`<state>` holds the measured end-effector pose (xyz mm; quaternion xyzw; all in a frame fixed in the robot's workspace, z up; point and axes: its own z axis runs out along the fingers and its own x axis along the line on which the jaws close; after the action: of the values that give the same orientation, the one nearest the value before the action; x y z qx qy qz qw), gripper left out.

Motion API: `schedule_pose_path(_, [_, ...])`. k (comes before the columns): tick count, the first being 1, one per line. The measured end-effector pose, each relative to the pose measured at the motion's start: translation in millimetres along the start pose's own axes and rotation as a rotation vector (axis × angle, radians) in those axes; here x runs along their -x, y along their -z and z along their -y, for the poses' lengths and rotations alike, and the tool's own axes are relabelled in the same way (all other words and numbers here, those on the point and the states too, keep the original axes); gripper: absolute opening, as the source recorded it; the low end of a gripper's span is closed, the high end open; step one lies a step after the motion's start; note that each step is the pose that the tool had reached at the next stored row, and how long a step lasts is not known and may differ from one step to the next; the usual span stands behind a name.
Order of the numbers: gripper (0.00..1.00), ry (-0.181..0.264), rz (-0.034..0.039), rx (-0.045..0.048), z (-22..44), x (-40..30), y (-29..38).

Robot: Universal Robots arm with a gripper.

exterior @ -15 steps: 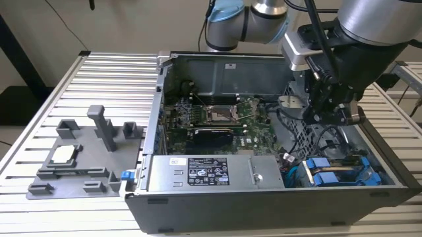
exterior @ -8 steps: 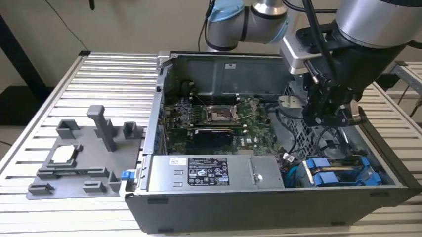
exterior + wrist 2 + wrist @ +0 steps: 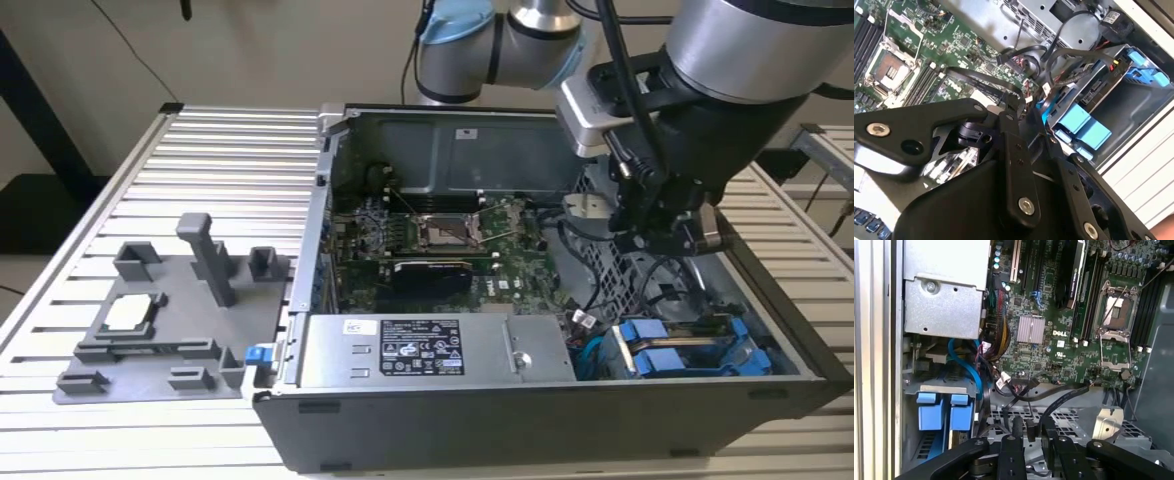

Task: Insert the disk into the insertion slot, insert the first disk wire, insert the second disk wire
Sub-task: 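Insert the second disk wire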

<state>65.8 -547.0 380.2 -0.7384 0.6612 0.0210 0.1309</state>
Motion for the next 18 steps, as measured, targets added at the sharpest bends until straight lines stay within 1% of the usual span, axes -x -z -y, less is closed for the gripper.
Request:
schedule_pose_path(2, [0.29,0.0,0.0,-0.0002,-0.2,0.0,0.1])
schedule_pose_path(3, [0.27,0.0,0.0,-0.0002,-0.2,0.0,0.1])
schedule_pose_path(4, [0.2,0.0,-0.0001,-0.0003,-0.3,0.0,0.1])
schedule_pose_path(9, [0.2,0.0,-0.0006,-0.0015,-0.4,0.0,-0.3])
schedule_pose_path(12, [0.18,0.001,-0.006,-0.0008,-0.5,-0.3,-1.2])
schedule_pose_path(15, [0.16,0.001,-0.0079,-0.0001,0.5,-0.5,-2.0])
schedule_pose_path(16, [0.16,0.001,-0.0116,0.0035,2.2,-0.8,-2.4])
schedule_pose_path(18, [0.16,0.0,-0.0209,0.0153,7.6,-1.6,-3.5])
